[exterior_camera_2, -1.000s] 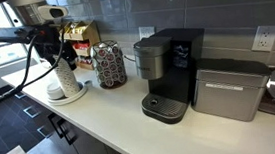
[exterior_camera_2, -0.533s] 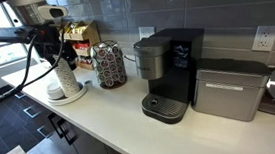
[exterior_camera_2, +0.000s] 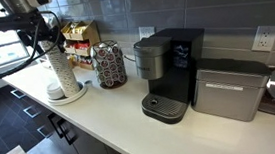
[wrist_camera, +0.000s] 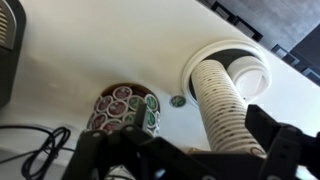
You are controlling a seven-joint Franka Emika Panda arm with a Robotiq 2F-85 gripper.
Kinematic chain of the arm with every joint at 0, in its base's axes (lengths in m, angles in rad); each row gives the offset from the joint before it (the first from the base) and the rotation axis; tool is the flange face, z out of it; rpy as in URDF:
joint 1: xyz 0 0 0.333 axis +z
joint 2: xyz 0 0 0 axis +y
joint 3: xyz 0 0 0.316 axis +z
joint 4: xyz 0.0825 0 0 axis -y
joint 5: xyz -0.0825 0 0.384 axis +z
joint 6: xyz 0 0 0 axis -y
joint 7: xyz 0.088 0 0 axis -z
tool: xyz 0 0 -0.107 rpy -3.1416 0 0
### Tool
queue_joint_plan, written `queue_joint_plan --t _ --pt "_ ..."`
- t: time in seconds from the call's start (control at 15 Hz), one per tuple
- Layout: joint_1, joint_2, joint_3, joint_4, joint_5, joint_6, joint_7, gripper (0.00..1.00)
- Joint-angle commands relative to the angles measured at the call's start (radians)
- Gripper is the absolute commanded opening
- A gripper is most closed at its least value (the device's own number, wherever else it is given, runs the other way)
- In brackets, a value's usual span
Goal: Pick up one paper cup from the stack on the right and place it the right way up on the kitchen counter
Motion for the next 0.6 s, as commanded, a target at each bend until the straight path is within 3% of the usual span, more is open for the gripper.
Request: queue_joint_plan --t 0.0,0.2,0.27,0.53 --pt "0.093 -0.020 0.010 0.021 0.056 0.051 -0.088 1.00" --pt "0.165 -0.020 0.009 0.040 0.106 0.093 -0.165 1.00" --pt "0.121 -0.012 0.024 0.042 0.080 0.068 -0.112 1.00" --pt "0.147 -0.011 0.026 0.048 0.093 0.081 -0.143 1.00"
